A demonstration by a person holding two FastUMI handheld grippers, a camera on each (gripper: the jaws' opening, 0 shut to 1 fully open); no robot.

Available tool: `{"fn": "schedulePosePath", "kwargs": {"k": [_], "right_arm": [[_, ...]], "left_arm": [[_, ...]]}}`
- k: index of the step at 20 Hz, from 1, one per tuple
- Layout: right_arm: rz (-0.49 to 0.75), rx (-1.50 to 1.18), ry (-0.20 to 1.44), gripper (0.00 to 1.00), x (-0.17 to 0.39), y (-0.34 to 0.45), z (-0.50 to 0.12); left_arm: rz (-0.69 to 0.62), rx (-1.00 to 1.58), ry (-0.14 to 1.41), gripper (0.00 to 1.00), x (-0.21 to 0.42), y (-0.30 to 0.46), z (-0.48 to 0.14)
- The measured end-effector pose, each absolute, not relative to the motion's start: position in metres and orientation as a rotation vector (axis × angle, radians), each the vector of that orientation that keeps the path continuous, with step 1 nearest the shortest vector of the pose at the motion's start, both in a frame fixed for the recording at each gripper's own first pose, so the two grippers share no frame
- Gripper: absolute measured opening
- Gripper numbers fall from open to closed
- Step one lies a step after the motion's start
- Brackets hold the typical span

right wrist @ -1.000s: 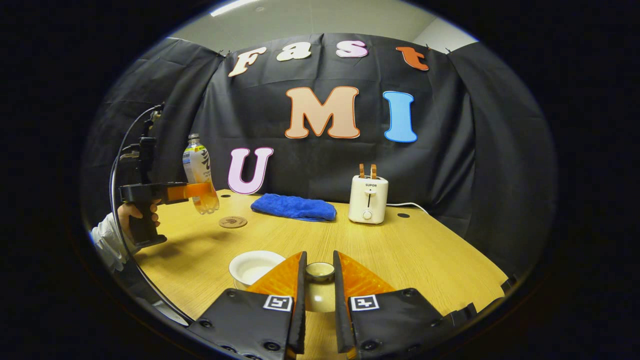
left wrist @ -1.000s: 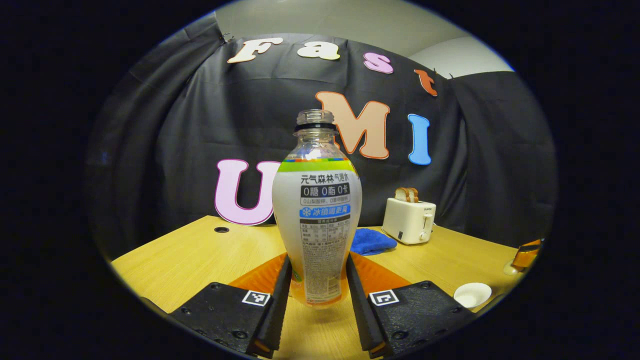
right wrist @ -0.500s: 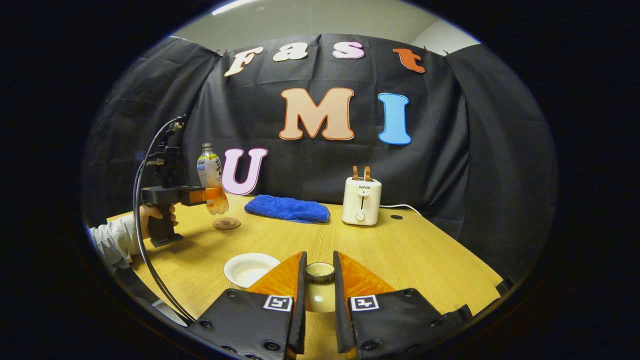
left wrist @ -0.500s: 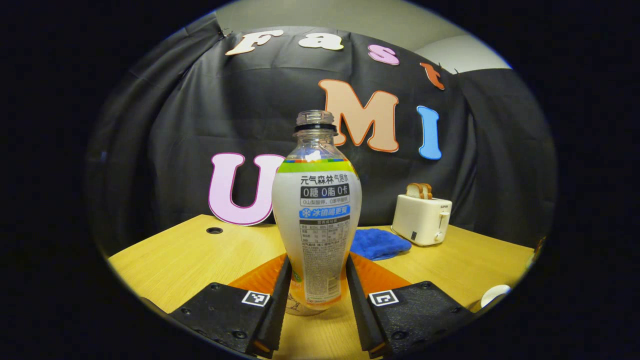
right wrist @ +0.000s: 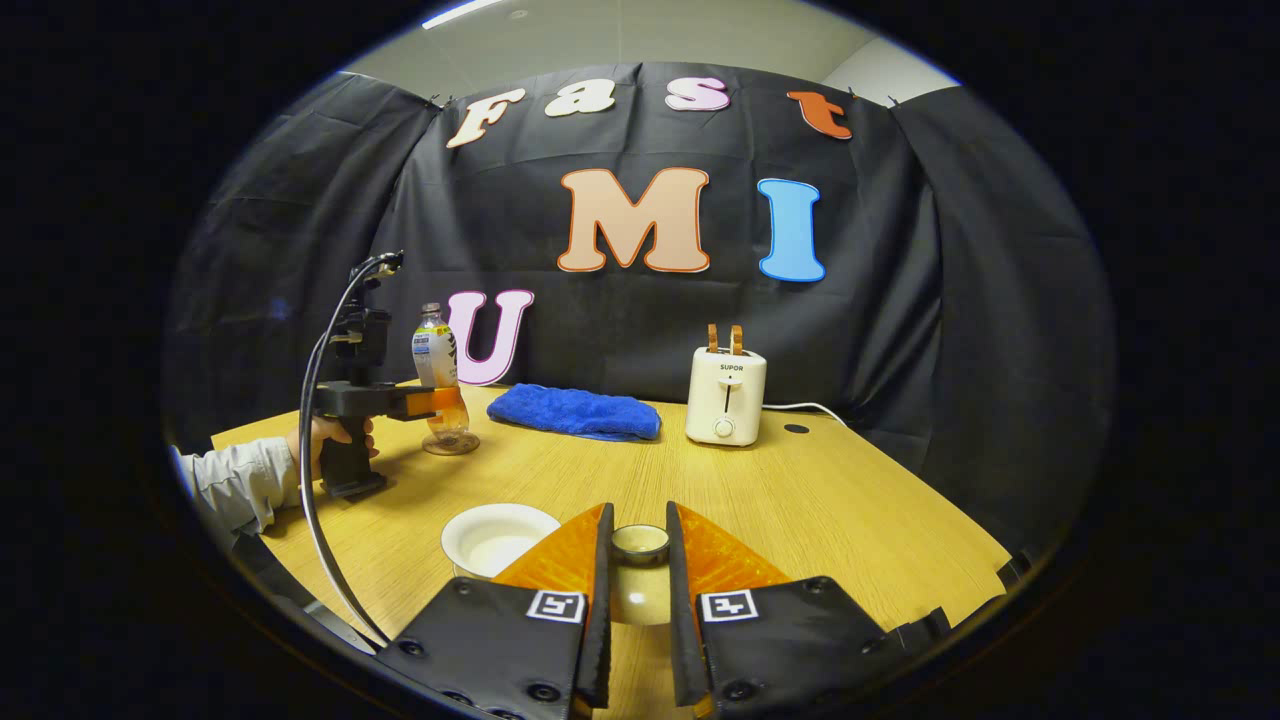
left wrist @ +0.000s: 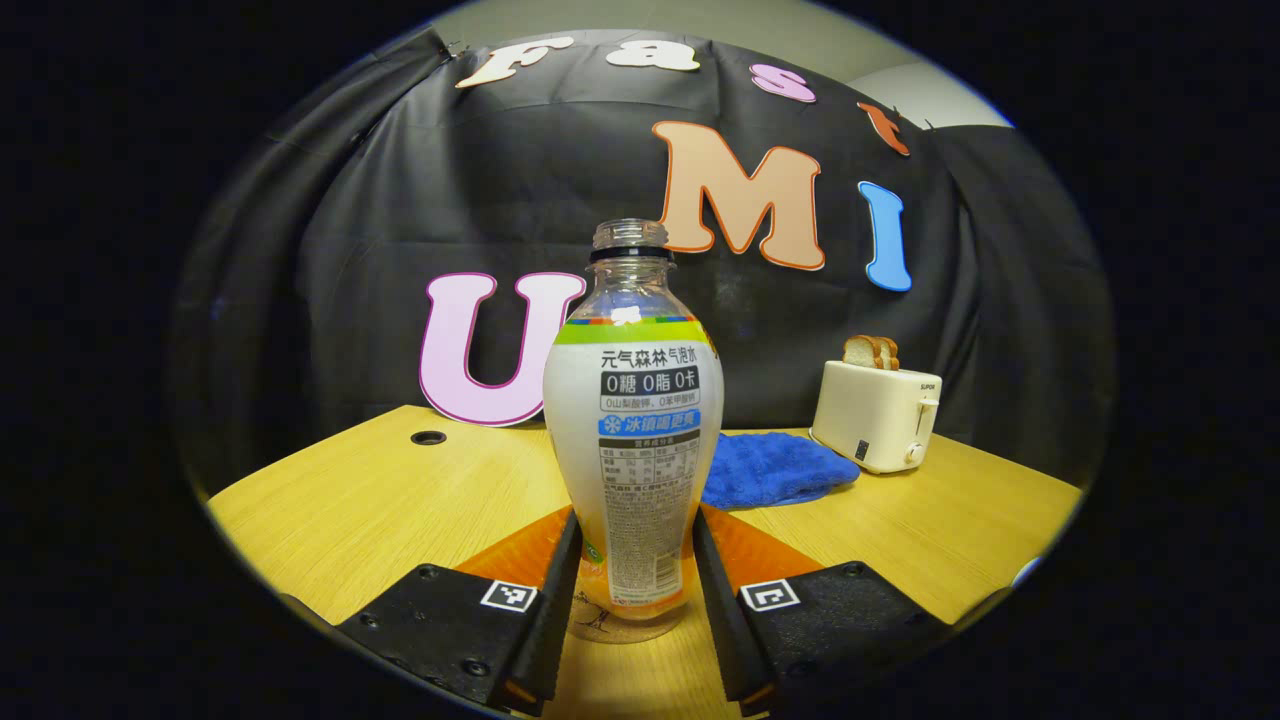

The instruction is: Open the teacup lid with one hand, grasp the water bottle and pour water into the teacup with the other hand; after pouring, place the water bottle on the coaster and then close the teacup lid.

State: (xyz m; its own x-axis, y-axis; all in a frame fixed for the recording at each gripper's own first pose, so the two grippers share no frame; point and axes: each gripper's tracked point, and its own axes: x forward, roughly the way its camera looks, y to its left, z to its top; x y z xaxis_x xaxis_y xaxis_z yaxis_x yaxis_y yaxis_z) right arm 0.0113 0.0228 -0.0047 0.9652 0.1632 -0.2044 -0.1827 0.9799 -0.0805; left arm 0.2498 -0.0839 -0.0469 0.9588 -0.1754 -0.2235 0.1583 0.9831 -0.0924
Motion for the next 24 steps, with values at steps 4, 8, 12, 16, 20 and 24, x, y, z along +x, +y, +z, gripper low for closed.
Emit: {"fn": "schedulePosePath", "kwargs": {"k": [4, 8, 12, 16, 20, 24], "right_arm": [[0.170, -0.089, 0.207, 0.28, 0.014, 0.020, -0.008], [0.175, -0.089, 0.204, 0.26, 0.015, 0.024, -0.007], [0.175, -0.090, 0.207, 0.30, 0.015, 0.023, -0.009], [0.174, -0.088, 0.203, 0.28, 0.013, 0.022, -0.006], [0.175, -0.089, 0.201, 0.28, 0.012, 0.022, -0.006], [0.175, -0.085, 0.201, 0.28, 0.011, 0.021, -0.006]], "left_arm": [[-0.162, -0.084, 0.220, 0.60, 0.252, -0.083, -0.046], [-0.151, -0.064, 0.247, 0.63, 0.253, -0.083, -0.052], [-0.149, -0.067, 0.256, 0.65, 0.249, -0.080, -0.052], [-0.149, -0.058, 0.275, 0.65, 0.249, -0.081, -0.056], [-0.149, -0.042, 0.298, 0.66, 0.247, -0.081, -0.059], [-0.145, -0.050, 0.301, 0.69, 0.244, -0.080, -0.059]]}}
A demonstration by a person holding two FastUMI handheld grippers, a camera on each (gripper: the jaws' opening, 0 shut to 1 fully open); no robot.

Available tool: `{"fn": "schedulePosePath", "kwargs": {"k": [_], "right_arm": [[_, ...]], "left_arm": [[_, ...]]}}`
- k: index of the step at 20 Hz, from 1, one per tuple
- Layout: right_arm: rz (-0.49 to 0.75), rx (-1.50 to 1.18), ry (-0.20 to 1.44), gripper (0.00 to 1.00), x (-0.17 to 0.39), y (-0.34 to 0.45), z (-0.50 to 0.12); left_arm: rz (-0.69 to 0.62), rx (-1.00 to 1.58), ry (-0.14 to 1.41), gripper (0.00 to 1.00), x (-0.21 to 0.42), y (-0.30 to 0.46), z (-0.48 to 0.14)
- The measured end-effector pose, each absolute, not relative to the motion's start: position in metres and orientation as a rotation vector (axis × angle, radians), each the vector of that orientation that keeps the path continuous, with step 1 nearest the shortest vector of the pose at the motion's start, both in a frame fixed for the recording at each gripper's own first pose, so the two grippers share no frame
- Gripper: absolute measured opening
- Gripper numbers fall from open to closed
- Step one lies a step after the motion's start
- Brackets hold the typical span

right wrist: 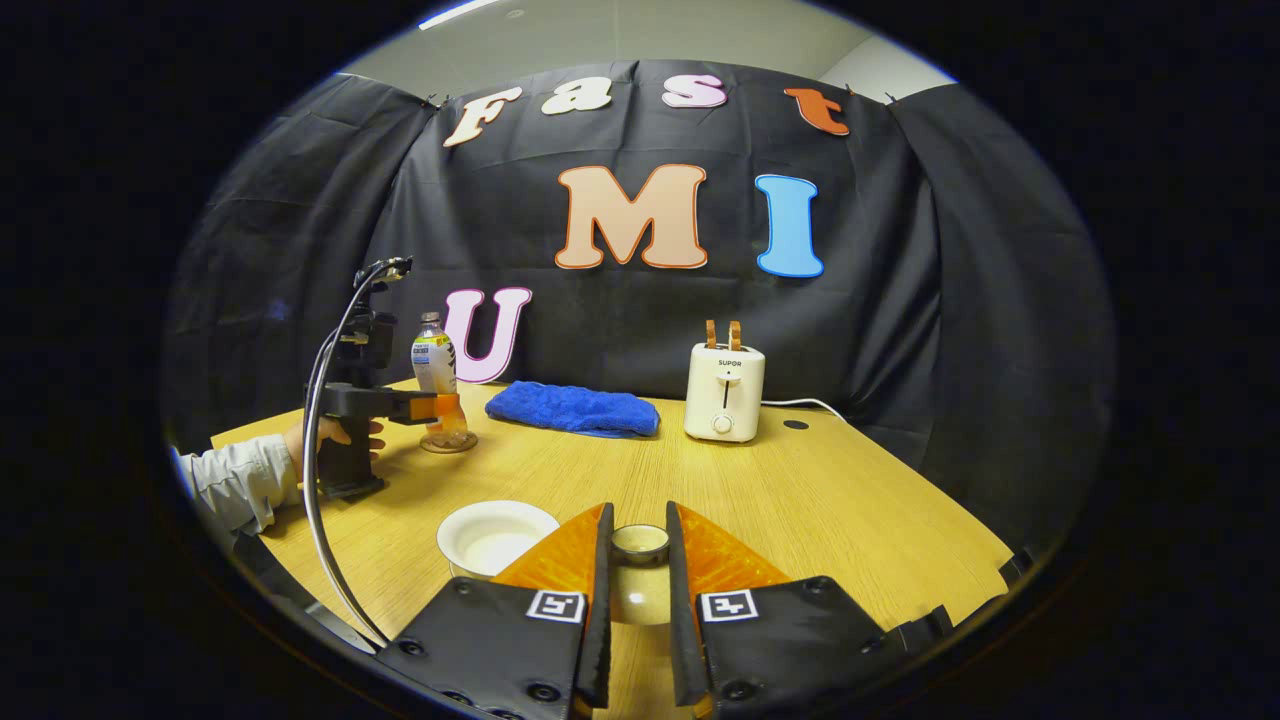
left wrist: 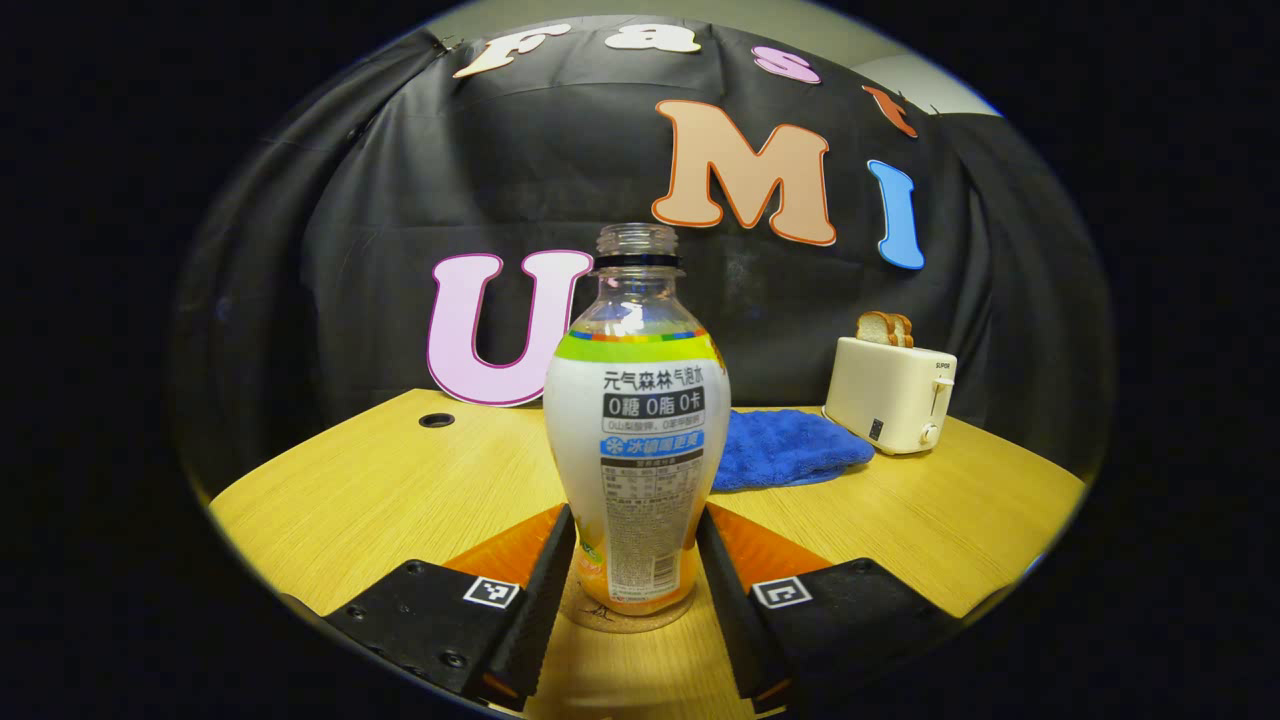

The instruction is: Open the teacup lid with one hand, grasp the water bottle and pour water into the teacup with the other hand; after pouring, place the water bottle on the coaster and then close the teacup lid.

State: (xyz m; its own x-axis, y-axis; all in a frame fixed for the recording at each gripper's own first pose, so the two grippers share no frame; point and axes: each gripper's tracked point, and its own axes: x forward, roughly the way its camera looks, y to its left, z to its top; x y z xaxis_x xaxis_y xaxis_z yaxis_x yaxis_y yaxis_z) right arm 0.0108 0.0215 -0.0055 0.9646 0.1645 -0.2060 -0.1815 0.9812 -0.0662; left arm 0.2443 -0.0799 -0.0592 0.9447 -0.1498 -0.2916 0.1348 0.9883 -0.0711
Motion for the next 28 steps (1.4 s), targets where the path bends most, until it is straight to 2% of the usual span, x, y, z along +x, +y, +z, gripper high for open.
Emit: {"fn": "schedulePosePath", "kwargs": {"k": [4, 5, 9, 10, 11, 13, 17, 20, 21, 23, 24, 25, 26, 28], "right_arm": [[0.184, -0.086, 0.196, 0.28, 0.011, 0.025, -0.005], [0.185, -0.087, 0.198, 0.28, 0.011, 0.026, -0.006], [0.190, -0.084, 0.184, 0.30, 0.010, 0.029, 0.001], [0.194, -0.080, 0.177, 0.29, 0.011, 0.031, 0.005], [0.199, -0.078, 0.170, 0.29, 0.012, 0.034, 0.007], [0.214, -0.075, 0.154, 0.26, 0.015, 0.040, 0.012], [0.254, -0.051, 0.145, 0.29, 0.022, 0.059, 0.014], [0.290, -0.040, 0.122, 0.26, 0.027, 0.075, 0.017], [0.303, -0.033, 0.119, 0.29, 0.029, 0.081, 0.016], [0.332, -0.011, 0.111, 0.29, 0.031, 0.094, 0.017], [0.342, -0.003, 0.104, 0.26, 0.033, 0.099, 0.016], [0.352, 0.003, 0.101, 0.28, 0.034, 0.104, 0.014], [0.362, 0.012, 0.105, 0.28, 0.034, 0.108, 0.009], [0.384, 0.032, 0.119, 0.28, 0.034, 0.117, 0.002]], "left_arm": [[-0.137, -0.060, 0.295, 0.87, 0.242, -0.077, -0.057], [-0.137, -0.061, 0.294, 0.88, 0.242, -0.077, -0.057], [-0.133, -0.064, 0.301, 0.89, 0.239, -0.075, -0.058], [-0.130, -0.070, 0.307, 0.87, 0.236, -0.074, -0.059], [-0.128, -0.083, 0.308, 0.91, 0.232, -0.072, -0.057], [-0.119, -0.110, 0.297, 0.92, 0.222, -0.067, -0.052], [-0.089, -0.114, 0.230, 0.92, 0.201, -0.051, -0.025], [-0.074, -0.072, 0.168, 0.93, 0.180, -0.038, 0.003], [-0.064, -0.050, 0.141, 0.92, 0.169, -0.033, 0.017], [-0.054, -0.023, 0.110, 0.92, 0.152, -0.027, 0.032], [-0.056, -0.009, 0.104, 0.92, 0.142, -0.027, 0.037], [-0.064, 0.003, 0.102, 0.88, 0.133, -0.028, 0.041], [-0.070, 0.013, 0.093, 0.92, 0.124, -0.029, 0.046], [-0.082, 0.034, 0.076, 0.92, 0.109, -0.031, 0.055]]}}
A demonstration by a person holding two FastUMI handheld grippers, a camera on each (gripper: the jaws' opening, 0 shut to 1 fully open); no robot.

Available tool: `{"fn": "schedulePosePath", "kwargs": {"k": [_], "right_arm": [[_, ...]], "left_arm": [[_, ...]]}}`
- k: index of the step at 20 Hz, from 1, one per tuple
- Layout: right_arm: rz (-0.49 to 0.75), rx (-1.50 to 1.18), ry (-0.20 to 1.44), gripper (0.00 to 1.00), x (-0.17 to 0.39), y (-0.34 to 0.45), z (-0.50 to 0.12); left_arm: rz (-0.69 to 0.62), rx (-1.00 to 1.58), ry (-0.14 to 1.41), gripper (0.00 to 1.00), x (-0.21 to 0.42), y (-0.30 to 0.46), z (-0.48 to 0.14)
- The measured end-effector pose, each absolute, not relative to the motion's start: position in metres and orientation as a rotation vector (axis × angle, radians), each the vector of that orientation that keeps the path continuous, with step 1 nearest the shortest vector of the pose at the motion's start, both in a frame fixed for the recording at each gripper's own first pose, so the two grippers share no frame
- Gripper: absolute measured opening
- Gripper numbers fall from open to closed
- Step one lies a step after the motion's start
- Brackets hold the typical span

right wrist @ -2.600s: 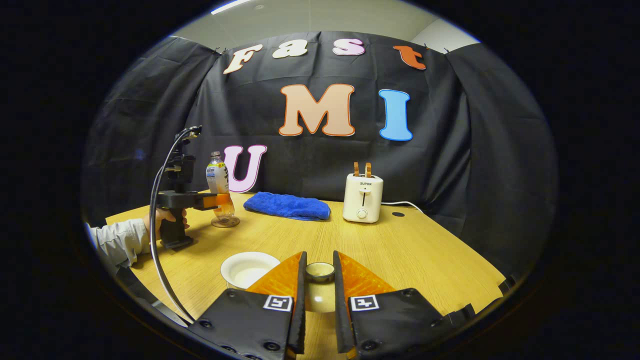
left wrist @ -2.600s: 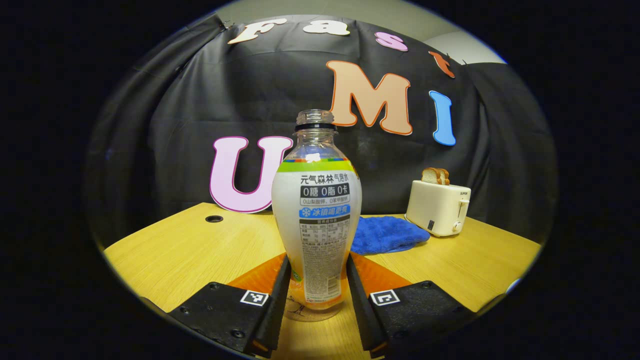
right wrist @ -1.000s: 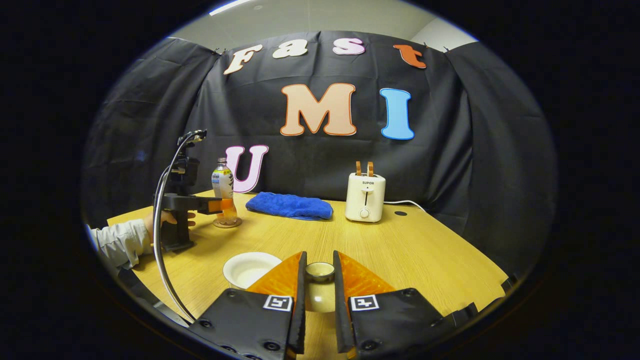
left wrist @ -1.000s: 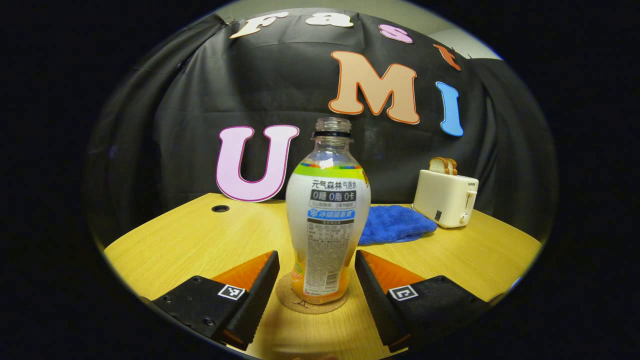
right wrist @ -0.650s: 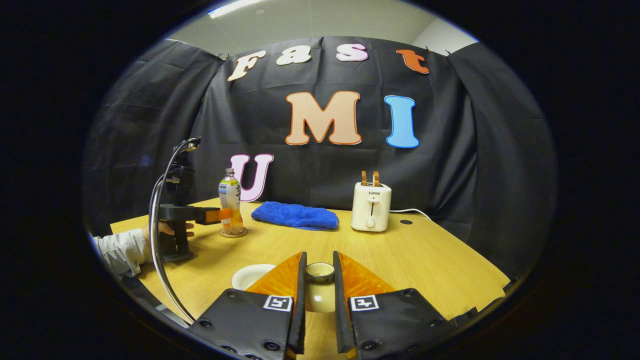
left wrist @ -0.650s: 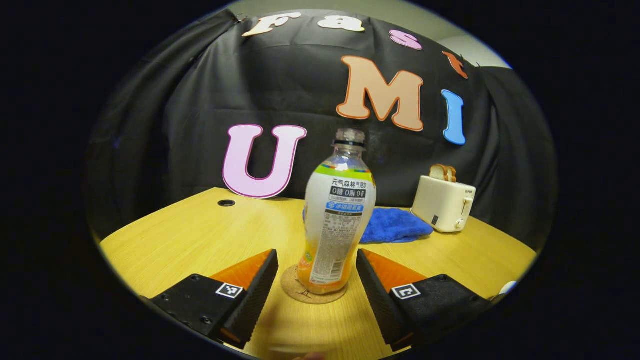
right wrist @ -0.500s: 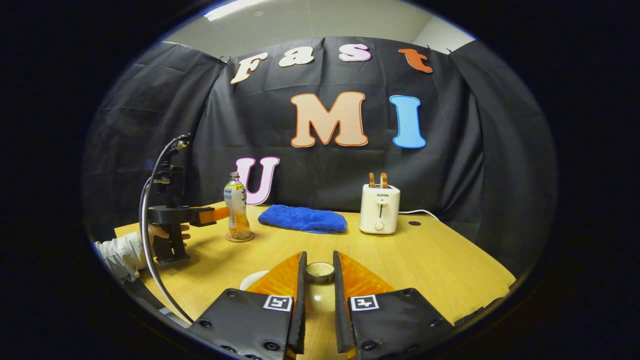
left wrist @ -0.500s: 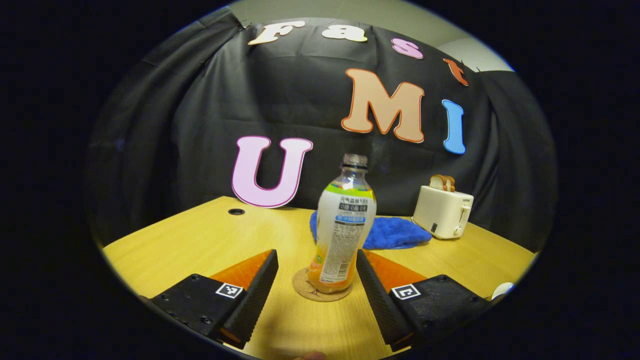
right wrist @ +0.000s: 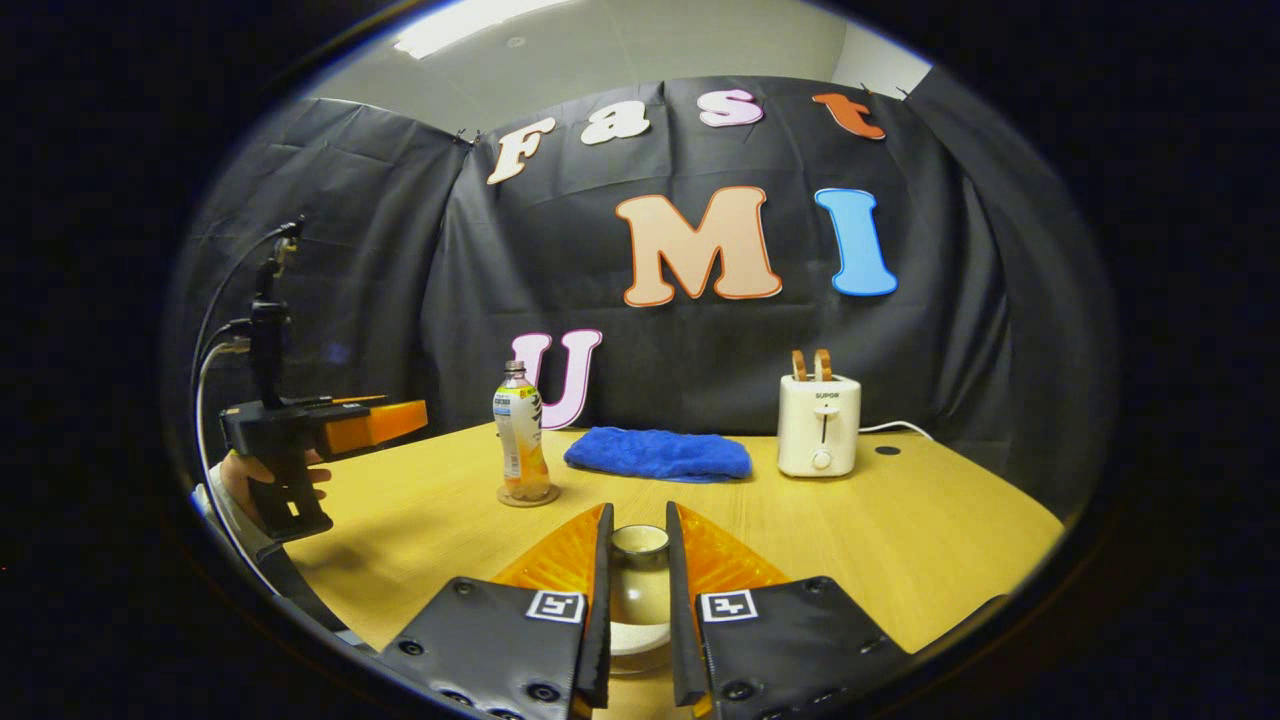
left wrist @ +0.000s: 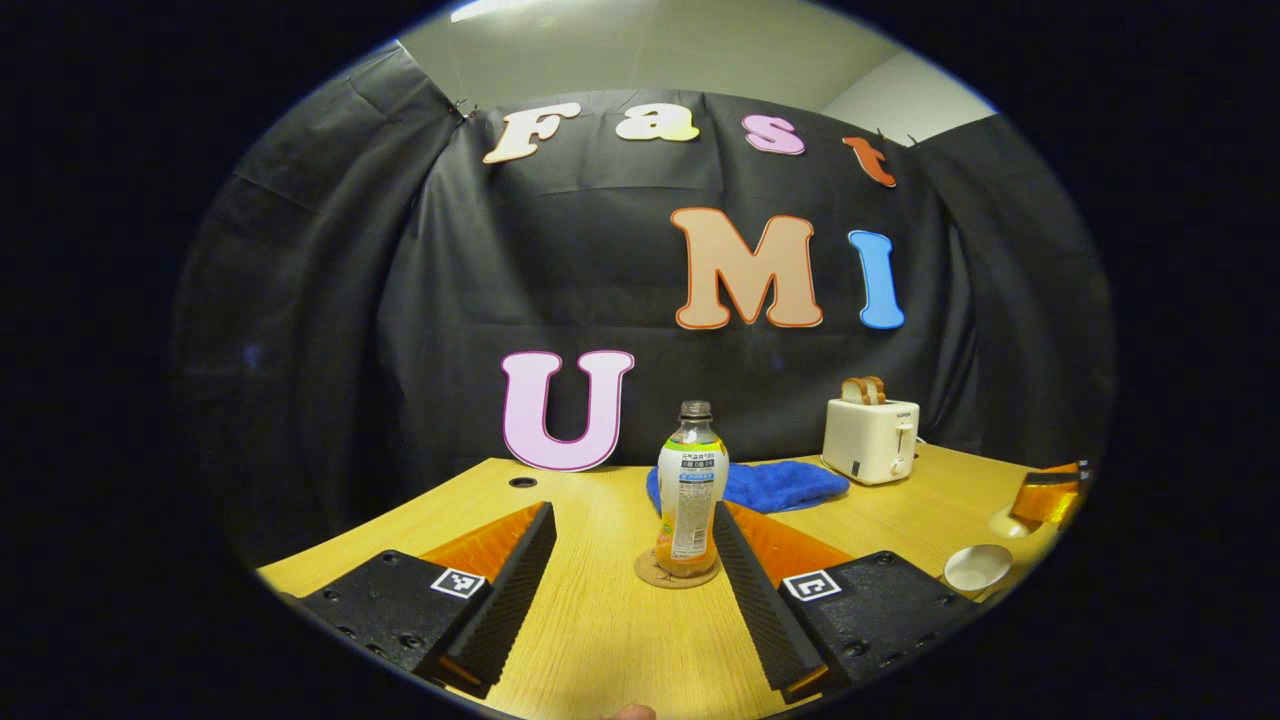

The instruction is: Open the teacup lid with one hand, grasp the water bottle and pour water into the teacup with the other hand; after pouring, place the water bottle on the coaster and then close the teacup lid.

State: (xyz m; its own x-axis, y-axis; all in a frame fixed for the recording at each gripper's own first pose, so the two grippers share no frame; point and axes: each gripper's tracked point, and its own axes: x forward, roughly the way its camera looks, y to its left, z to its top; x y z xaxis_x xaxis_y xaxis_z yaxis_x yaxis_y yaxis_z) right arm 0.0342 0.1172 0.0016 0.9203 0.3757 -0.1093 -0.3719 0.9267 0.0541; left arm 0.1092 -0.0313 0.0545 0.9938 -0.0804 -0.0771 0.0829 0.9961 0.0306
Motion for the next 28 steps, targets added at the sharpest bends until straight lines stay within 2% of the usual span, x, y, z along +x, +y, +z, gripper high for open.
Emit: {"fn": "schedulePosePath", "kwargs": {"k": [2, 3, 4, 16, 20, 22, 23, 25, 28], "right_arm": [[0.396, 0.044, 0.123, 0.26, 0.033, 0.124, -0.004], [0.400, 0.045, 0.122, 0.28, 0.033, 0.127, -0.006], [0.400, 0.044, 0.122, 0.28, 0.034, 0.127, -0.009], [0.383, -0.011, 0.162, 0.26, 0.037, 0.131, -0.037], [0.380, -0.011, 0.169, 0.29, 0.035, 0.130, -0.040], [0.380, 0.005, 0.176, 0.35, 0.034, 0.128, -0.041], [0.382, 0.012, 0.181, 0.35, 0.034, 0.127, -0.041], [0.379, 0.018, 0.170, 0.43, 0.034, 0.126, -0.036], [0.362, 0.029, 0.117, 0.66, 0.032, 0.117, -0.020]], "left_arm": [[-0.089, 0.055, 0.050, 0.92, 0.098, -0.033, 0.065], [-0.098, 0.063, 0.041, 0.88, 0.094, -0.036, 0.068], [-0.104, 0.070, 0.038, 0.92, 0.090, -0.038, 0.069], [-0.129, 0.068, 0.039, 0.92, 0.072, -0.047, 0.072], [-0.134, 0.057, 0.041, 0.92, 0.070, -0.050, 0.071], [-0.136, 0.044, 0.044, 0.92, 0.069, -0.052, 0.070], [-0.138, 0.039, 0.046, 0.92, 0.069, -0.054, 0.069], [-0.144, 0.028, 0.051, 0.92, 0.067, -0.056, 0.067], [-0.144, 0.018, 0.050, 0.92, 0.064, -0.057, 0.062]]}}
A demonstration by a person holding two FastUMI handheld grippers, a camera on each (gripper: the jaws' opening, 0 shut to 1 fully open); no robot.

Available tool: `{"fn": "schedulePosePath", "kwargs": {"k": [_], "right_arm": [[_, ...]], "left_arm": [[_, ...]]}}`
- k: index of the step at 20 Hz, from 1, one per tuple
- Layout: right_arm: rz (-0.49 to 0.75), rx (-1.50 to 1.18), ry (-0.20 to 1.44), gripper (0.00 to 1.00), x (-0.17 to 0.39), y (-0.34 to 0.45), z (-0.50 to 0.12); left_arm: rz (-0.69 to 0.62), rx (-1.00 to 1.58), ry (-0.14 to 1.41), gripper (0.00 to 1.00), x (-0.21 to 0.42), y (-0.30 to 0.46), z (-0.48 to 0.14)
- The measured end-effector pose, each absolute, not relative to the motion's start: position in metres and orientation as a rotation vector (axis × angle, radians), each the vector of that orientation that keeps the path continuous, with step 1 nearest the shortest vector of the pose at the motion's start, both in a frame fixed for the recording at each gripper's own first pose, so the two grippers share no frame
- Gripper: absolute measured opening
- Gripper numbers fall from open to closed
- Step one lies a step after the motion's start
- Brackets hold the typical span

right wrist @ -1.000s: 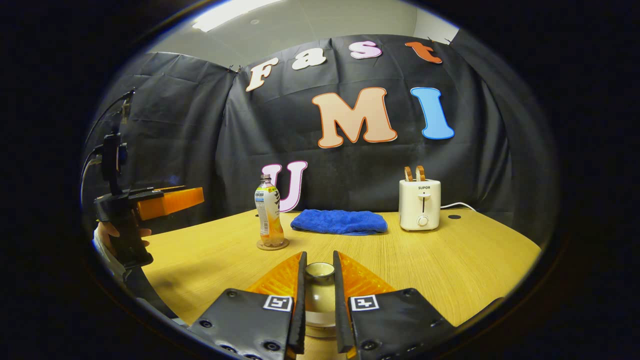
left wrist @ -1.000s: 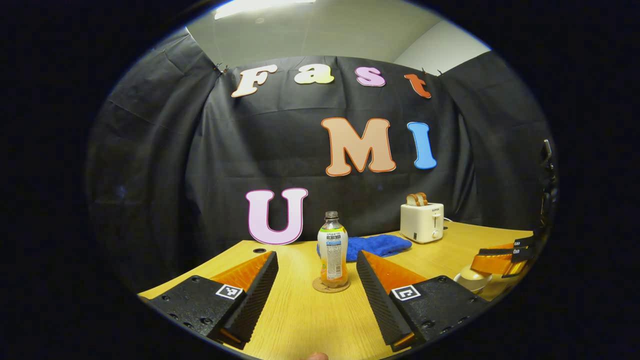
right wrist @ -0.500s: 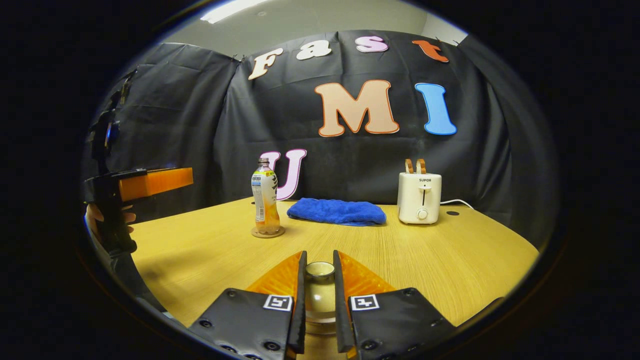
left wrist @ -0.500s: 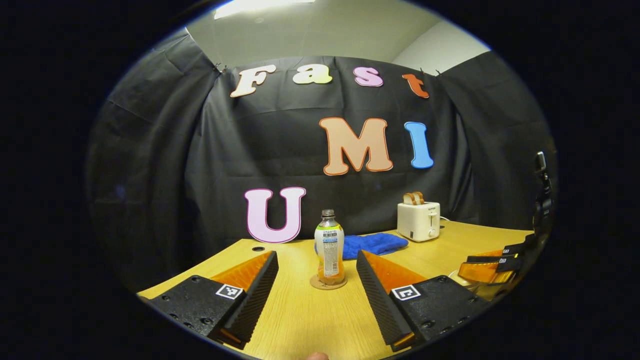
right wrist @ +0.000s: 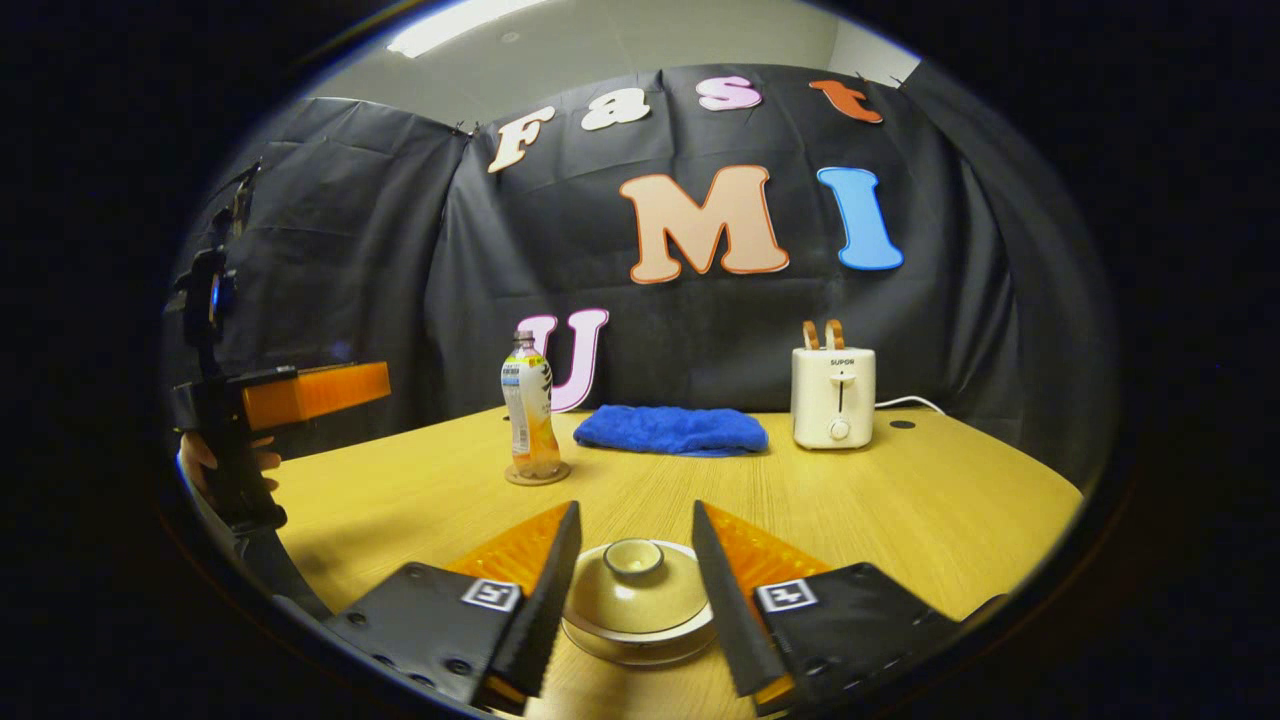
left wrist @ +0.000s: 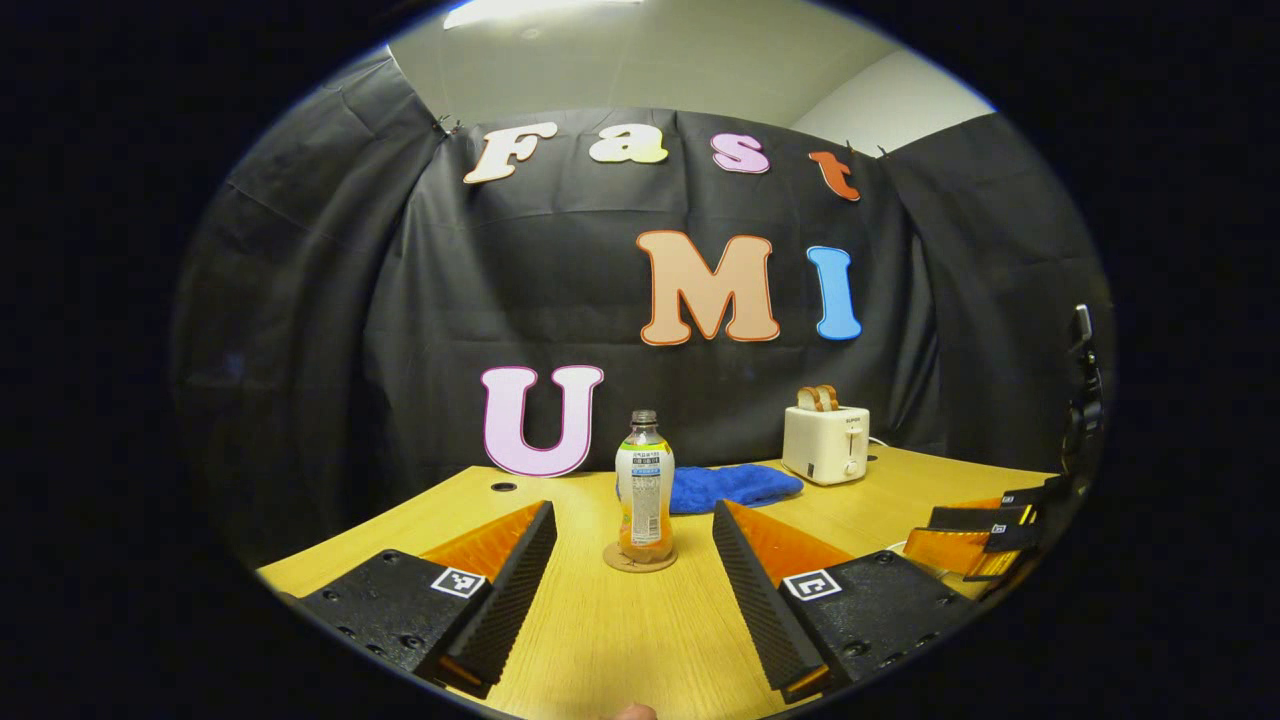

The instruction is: Open the teacup lid with one hand, grasp the water bottle and pour water into the teacup with the other hand; after pouring, place the water bottle on the coaster and then close the teacup lid.

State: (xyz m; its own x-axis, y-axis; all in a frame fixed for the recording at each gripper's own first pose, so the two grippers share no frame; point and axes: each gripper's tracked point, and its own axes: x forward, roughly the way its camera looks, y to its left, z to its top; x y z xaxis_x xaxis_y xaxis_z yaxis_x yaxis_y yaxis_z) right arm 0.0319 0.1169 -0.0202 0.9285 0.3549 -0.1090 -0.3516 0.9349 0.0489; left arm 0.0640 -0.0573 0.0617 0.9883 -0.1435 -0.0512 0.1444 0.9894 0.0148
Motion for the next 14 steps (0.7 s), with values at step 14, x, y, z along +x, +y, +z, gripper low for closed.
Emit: {"fn": "schedulePosePath", "kwargs": {"k": [14], "right_arm": [[0.112, 0.046, 0.050, 0.93, 0.038, 0.029, -0.018]], "left_arm": [[-0.128, 0.020, 0.069, 0.92, 0.060, -0.078, 0.003]]}}
